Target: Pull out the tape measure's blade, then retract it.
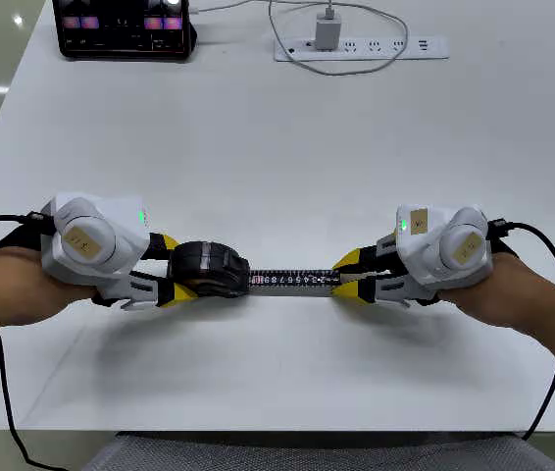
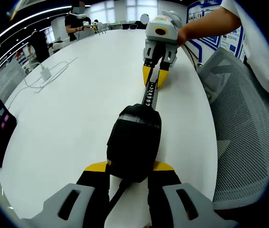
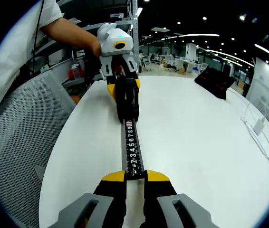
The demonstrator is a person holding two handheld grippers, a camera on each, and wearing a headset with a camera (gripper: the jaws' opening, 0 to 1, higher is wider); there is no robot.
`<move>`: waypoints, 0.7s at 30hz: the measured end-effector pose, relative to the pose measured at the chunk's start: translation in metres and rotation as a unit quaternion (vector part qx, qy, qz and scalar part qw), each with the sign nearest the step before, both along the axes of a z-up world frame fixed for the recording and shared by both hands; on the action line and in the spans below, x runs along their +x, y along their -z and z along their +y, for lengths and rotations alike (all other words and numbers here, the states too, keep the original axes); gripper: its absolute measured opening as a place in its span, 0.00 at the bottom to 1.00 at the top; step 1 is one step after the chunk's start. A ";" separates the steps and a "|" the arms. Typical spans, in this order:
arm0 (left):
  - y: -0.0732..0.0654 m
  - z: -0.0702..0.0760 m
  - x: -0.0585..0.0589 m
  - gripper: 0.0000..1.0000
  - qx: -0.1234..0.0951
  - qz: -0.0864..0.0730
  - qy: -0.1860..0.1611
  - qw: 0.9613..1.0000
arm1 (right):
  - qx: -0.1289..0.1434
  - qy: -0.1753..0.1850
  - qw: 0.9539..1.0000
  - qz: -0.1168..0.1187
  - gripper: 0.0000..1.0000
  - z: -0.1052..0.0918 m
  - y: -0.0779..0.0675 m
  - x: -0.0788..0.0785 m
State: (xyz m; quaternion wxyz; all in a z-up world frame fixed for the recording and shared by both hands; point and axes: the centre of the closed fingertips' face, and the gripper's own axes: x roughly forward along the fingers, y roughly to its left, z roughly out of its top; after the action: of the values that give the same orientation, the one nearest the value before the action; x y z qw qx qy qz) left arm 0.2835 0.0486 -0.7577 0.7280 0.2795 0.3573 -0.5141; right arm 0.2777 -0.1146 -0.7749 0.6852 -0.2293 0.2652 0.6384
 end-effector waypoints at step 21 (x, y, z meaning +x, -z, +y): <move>0.001 0.000 0.001 0.25 -0.001 -0.001 -0.001 1.000 | -0.022 0.005 1.000 -0.003 0.09 -0.029 0.000 0.001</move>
State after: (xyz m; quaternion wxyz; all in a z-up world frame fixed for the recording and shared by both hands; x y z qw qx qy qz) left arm 0.2843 0.0488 -0.7587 0.7290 0.2790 0.3565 -0.5133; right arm 0.2785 -0.1437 -0.7746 0.6840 -0.2452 0.2784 0.6281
